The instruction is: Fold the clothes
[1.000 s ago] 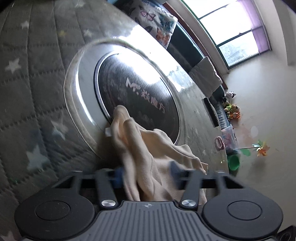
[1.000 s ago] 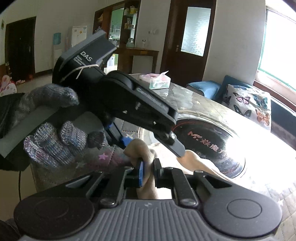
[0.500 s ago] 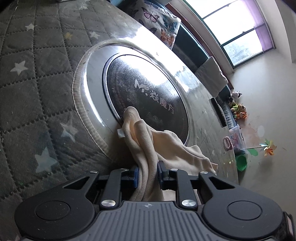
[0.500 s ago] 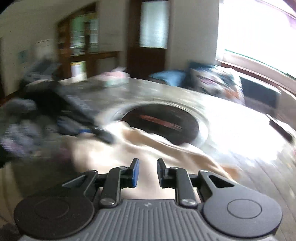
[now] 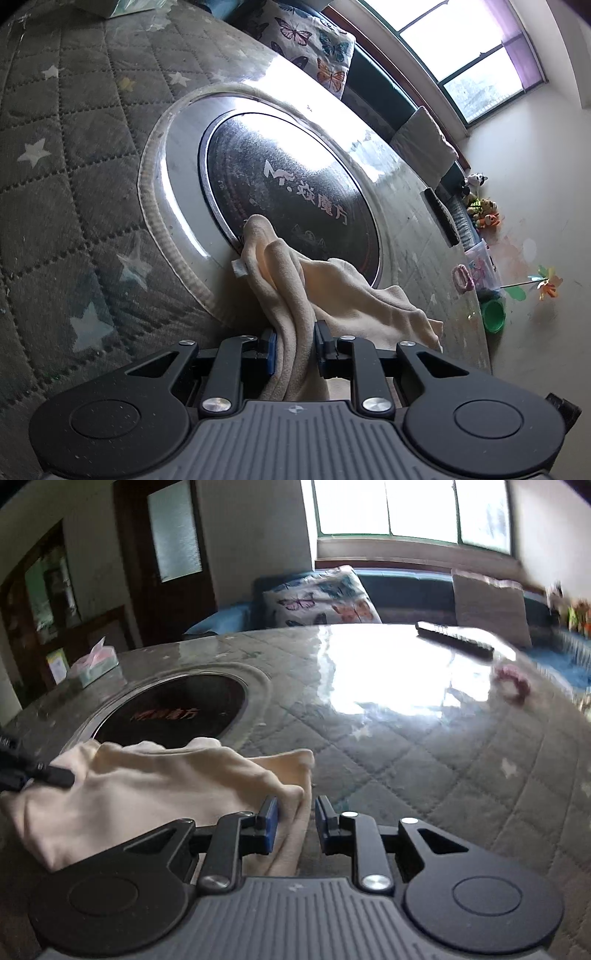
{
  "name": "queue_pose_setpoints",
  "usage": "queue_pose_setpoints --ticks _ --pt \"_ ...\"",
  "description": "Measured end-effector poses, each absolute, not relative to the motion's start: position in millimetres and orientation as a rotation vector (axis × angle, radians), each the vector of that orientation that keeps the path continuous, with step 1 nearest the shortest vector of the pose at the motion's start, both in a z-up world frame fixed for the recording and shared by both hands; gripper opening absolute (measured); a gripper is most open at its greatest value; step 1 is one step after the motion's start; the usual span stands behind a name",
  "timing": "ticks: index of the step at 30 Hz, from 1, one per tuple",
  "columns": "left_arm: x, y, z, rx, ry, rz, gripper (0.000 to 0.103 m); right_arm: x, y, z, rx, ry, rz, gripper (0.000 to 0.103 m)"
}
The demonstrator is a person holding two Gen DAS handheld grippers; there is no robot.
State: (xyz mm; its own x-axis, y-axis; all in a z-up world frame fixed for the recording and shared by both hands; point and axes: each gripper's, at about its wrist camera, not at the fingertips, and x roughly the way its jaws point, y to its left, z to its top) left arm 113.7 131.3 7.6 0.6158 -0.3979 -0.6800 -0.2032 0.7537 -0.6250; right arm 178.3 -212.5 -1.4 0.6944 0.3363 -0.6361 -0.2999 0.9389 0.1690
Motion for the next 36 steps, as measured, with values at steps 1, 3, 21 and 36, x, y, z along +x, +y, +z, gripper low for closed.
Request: queue_pose_setpoints --ticks 1,3,21,36 --pt "114 130 8 -0.727 0.922 -0.122 0.022 180 -214 -3 0.08 0.727 0.364 0.021" --pt "114 128 10 -0.713 0.921 -0.121 0.02 180 -215 -5 0.109 0.726 0.381 0.022" --pt "182 11 70 -0.518 0.857 -0.351 0.014 164 -283 48 0.14 0.542 0.233 0.006" --pt "266 -122 51 -0.338 0.897 -0.479 0.017 209 -386 55 0.108 0.542 -0.041 0.006"
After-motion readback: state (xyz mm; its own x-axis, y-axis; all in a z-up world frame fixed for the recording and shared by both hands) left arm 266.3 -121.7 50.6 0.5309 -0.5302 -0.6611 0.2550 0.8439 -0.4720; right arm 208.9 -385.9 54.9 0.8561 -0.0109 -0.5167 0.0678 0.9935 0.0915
